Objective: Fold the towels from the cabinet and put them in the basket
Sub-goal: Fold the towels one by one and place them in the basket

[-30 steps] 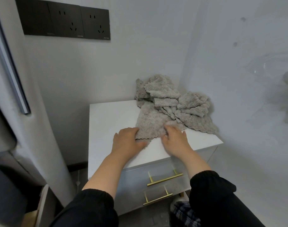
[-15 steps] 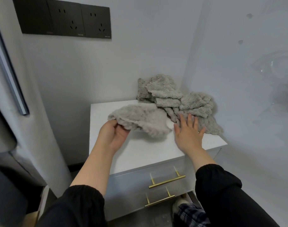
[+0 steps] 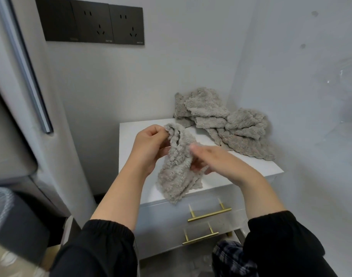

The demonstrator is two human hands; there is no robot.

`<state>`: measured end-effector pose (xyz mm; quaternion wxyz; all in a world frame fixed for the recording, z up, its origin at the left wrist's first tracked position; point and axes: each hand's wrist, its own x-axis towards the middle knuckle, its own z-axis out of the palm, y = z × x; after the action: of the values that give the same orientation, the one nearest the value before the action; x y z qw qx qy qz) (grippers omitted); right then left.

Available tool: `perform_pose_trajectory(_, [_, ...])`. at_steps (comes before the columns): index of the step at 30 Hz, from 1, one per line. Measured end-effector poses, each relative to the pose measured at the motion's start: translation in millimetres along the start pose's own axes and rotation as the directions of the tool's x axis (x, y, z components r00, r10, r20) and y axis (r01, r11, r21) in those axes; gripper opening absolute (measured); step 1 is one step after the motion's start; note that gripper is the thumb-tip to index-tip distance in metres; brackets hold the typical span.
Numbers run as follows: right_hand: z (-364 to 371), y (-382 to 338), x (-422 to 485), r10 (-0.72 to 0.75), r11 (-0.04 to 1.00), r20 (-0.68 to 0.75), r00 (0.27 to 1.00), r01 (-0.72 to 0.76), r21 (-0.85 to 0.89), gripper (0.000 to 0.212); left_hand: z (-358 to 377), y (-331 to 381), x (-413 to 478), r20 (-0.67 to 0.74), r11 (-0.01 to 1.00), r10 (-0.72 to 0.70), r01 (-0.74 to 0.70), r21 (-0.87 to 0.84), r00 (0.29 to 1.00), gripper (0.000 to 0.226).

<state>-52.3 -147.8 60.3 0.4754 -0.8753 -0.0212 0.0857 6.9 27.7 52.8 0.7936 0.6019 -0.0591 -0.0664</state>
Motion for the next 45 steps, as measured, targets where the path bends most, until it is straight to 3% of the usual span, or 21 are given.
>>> perform_pose_trajectory(2, [9, 3, -5, -0.059, 0.998, 0.124, 0.991, 0.057, 0.02, 0.06, 7, 0, -3, 0.027, 1.0, -0.006, 0.007, -0.026, 1.0, 0.027])
perform_pose_trajectory(3, [14, 7, -5, -0.093, 0.995, 0.096, 0.991, 0.089, 0.043, 0.061, 10, 0, -6, 0.046, 0.999, -0.017, 0.019, -0.044, 0.999, 0.029])
perform_pose_trajectory(5, [22, 14, 0, -0.131, 0.991, -0.068, 0.989, 0.132, 0.011, 0.051, 15, -4, -9, 0.082, 0.998, -0.038, 0.043, -0.052, 0.996, 0.028])
perform_pose_trajectory(8, [26, 18, 7, -0.134, 0.991, -0.319, 0.938, 0.125, -0.047, 0.011, 17, -7, -12, 0.083, 0.993, -0.065, 0.073, -0.09, 0.994, 0.009])
perform_pose_trajectory(11, [17, 25, 8, -0.113, 0.989, -0.351, 0.93, 0.138, 0.046, 0.008, 18, -5, -12, 0.063, 0.976, -0.074, 0.085, -0.2, 0.995, 0.01])
perform_pose_trajectory(14, [12, 32, 6, -0.116, 0.986, -0.109, 0.987, 0.128, 0.104, 0.074, 22, -3, -14, 0.104, 0.939, -0.07, 0.101, -0.33, 0.992, 0.009])
perform_pose_trajectory(16, [17, 34, 5, -0.131, 0.983, -0.051, 0.99, 0.136, 0.12, 0.086, 24, -1, -15, 0.159, 0.888, -0.066, 0.131, -0.44, 0.985, 0.016])
perform_pose_trajectory(20, [20, 37, 10, -0.094, 0.989, -0.291, 0.952, 0.122, 0.08, 0.019, 28, 3, -18, 0.231, 0.823, -0.066, 0.184, -0.538, 0.971, 0.023])
perform_pose_trajectory(21, [15, 37, 10, -0.076, 0.99, -0.346, 0.935, 0.113, 0.087, 0.012, 28, 4, -17, 0.211, 0.814, -0.069, 0.177, -0.554, 0.975, 0.023])
perform_pose_trajectory(23, [4, 34, 8, -0.027, 0.968, -0.354, 0.935, 0.113, 0.224, 0.016, 24, 3, -13, 0.121, 0.791, -0.102, 0.154, -0.592, 0.987, 0.022])
perform_pose_trajectory(26, [-14, 26, -1, 0.007, 0.827, -0.175, 0.985, 0.093, 0.555, 0.016, 12, 1, -5, 0.042, 0.766, -0.228, 0.206, -0.609, 0.973, 0.02])
perform_pose_trajectory(28, [-22, 19, -9, 0.021, 0.745, -0.088, 0.996, 0.044, 0.666, 0.011, 5, -2, -2, 0.032, 0.75, -0.332, 0.284, -0.597, 0.943, 0.019])
perform_pose_trajectory(30, [-25, 15, -13, 0.13, 0.72, -0.134, 0.983, -0.001, 0.694, 0.011, 2, -4, -1, -0.042, 0.734, -0.395, 0.288, -0.615, 0.918, 0.017])
perform_pose_trajectory(32, [-23, 22, -10, 0.271, 0.782, -0.275, 0.923, -0.045, 0.621, 0.017, -2, -10, 1, -0.109, 0.696, -0.415, 0.237, -0.678, 0.903, 0.015])
perform_pose_trajectory(34, [-21, 37, -1, 0.274, 0.918, -0.424, 0.863, -0.104, 0.382, 0.027, -7, -20, 4, -0.164, 0.759, -0.432, 0.259, -0.597, 0.887, 0.01])
perform_pose_trajectory(36, [-20, 45, 4, 0.176, 0.983, -0.507, 0.844, -0.123, 0.137, 0.04, -11, -27, 7, -0.286, 0.886, -0.422, 0.325, -0.331, 0.86, 0.007])
perform_pose_trajectory(38, [-22, 46, 3, 0.094, 0.995, -0.437, 0.895, -0.076, 0.059, 0.048, -13, -28, 7, -0.348, 0.932, -0.362, 0.339, -0.129, 0.865, 0.014])
perform_pose_trajectory(40, [-23, 46, 1, 0.054, 0.998, -0.229, 0.972, -0.058, -0.009, 0.05, -11, -27, 7, -0.321, 0.94, -0.326, 0.341, -0.01, 0.889, 0.017])
perform_pose_trajectory(42, [-20, 49, 0, 0.068, 0.991, -0.052, 0.996, -0.073, -0.108, 0.055, -9, -28, 7, -0.28, 0.924, -0.319, 0.363, 0.123, 0.906, 0.021])
perform_pose_trajectory(44, [-14, 54, 5, 0.03, 0.974, -0.07, 0.997, -0.045, -0.222, 0.054, -7, -36, 10, -0.257, 0.894, -0.281, 0.349, 0.281, 0.925, 0.04])
perform_pose_trajectory(45, [-11, 53, 7, -0.02, 0.969, -0.12, 0.993, -0.011, -0.248, 0.044, -6, -39, 11, -0.254, 0.882, -0.248, 0.326, 0.34, 0.935, 0.05])
